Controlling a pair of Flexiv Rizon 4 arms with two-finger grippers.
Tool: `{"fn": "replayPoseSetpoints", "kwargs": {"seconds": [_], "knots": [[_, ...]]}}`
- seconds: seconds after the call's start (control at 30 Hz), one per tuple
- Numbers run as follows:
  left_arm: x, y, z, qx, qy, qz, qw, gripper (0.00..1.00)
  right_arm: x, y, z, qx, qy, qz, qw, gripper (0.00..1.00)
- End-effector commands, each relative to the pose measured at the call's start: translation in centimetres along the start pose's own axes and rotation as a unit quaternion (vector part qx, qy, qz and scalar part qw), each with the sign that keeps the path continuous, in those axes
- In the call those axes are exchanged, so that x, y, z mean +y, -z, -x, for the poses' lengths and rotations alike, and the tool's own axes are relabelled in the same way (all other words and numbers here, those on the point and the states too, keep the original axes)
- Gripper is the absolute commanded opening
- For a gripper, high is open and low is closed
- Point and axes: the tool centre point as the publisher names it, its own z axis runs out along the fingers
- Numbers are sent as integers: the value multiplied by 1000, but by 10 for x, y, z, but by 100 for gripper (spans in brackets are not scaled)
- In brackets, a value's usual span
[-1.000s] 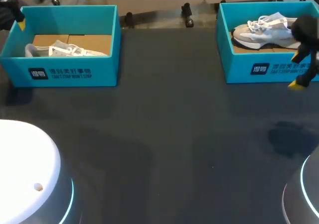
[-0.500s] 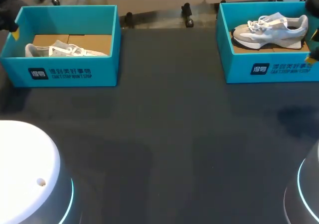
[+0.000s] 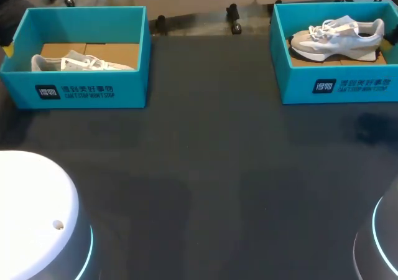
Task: Take the shoe out of the shoebox, open the shoe tongue, remove and reinsert the insole, then place the shoe into the shoebox
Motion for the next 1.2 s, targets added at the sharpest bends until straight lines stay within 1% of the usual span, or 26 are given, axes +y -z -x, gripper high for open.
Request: {"fn": "replayPoseSetpoints", "kwargs": {"seconds": [0.03, 0.6, 0.63, 0.7, 0.73, 0.83, 0.93, 1.0, 1.03, 1.07, 1.2], "knots": [[-11, -2, 8, 8, -22, 8, 1000, 100, -5, -5, 0, -2, -2, 10, 1000, 100], [-11, -2, 8, 8, -22, 8, 1000, 100, -5, -5, 0, -2, -2, 10, 1000, 100], [-14, -2, 11, 11, -23, 9, 1000, 100, -5, -5, 0, -2, -2, 10, 1000, 100], [-19, -3, 17, 11, -17, 5, 1000, 100, -6, -4, 9, -37, -42, 14, 998, 100], [-22, -4, 19, 12, -16, 7, 1000, 100, -6, -4, 13, -51, -59, 5, 997, 100], [-34, -3, 23, 11, -10, 10, 1000, 100, -8, -5, 25, -84, -117, 5, 990, 100], [-46, -1, 22, -3, -7, 3, 1000, 100, -9, -7, 44, -99, -154, 0, 983, 100], [-53, -1, 22, -5, -6, 0, 1000, 100, -5, -12, 54, -102, -166, -21, 981, 100], [-56, -1, 21, -8, -3, -2, 1000, 100, 0, -14, 60, -102, -165, -20, 981, 100], [-59, -1, 21, -11, 1, -9, 1000, 100, 2, -17, 66, -101, -176, -29, 979, 100], [-74, -3, 20, -7, 4, -10, 1000, 100, 7, -27, 96, -103, -191, -39, 975, 100]]}}
